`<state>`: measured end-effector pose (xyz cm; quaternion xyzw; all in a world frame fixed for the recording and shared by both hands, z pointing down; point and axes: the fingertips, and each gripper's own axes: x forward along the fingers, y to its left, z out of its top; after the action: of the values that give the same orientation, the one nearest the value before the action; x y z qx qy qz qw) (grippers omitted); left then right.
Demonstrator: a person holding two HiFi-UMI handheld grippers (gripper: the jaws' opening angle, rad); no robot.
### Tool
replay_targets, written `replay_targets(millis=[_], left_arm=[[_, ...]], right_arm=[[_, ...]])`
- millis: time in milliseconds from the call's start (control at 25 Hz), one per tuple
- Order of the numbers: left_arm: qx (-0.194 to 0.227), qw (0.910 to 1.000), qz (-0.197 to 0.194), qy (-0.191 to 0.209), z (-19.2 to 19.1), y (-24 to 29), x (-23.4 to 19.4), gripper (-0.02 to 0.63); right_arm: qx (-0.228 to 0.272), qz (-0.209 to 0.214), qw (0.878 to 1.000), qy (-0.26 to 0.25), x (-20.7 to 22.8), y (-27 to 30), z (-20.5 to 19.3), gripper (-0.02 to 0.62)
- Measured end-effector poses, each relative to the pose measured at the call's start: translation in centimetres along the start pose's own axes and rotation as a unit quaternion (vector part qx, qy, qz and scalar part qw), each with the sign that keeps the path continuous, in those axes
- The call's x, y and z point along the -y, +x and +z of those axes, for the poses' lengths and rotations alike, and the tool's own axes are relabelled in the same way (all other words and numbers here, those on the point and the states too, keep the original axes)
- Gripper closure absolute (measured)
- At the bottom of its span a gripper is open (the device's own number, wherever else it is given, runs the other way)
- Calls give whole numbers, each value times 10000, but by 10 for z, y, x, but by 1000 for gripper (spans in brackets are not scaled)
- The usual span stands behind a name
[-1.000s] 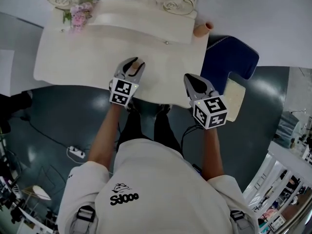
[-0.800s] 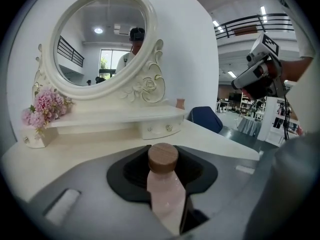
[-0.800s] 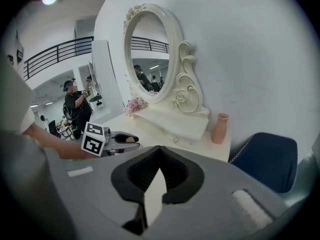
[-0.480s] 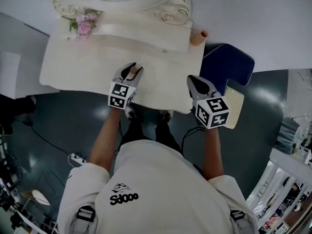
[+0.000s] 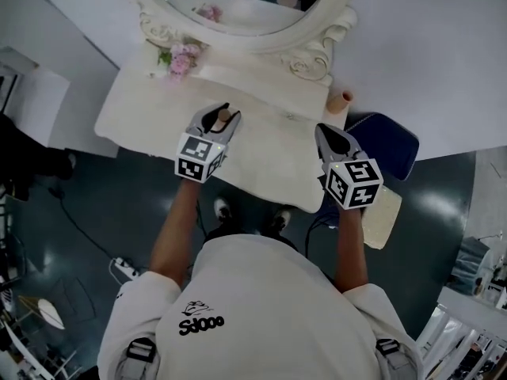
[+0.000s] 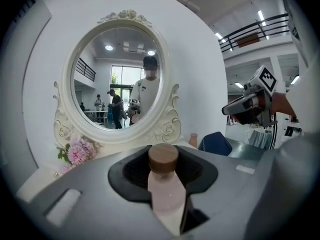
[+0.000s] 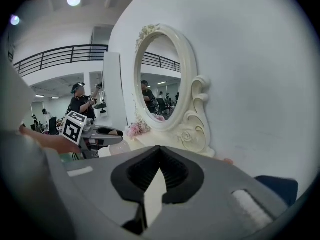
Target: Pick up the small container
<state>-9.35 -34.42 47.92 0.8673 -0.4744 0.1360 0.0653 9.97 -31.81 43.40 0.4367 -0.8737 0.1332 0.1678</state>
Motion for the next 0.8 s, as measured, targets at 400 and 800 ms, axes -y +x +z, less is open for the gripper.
replay_targets(millis=[400, 800], left_arm=[[494, 9957, 714, 315, 78, -66, -35, 462], [972, 9911, 841, 345, 123, -125, -30, 463]], right_arm=[[805, 347, 9925, -847, -35, 14, 85, 594], [1394, 924, 9751, -1455, -83, -1, 135, 594]])
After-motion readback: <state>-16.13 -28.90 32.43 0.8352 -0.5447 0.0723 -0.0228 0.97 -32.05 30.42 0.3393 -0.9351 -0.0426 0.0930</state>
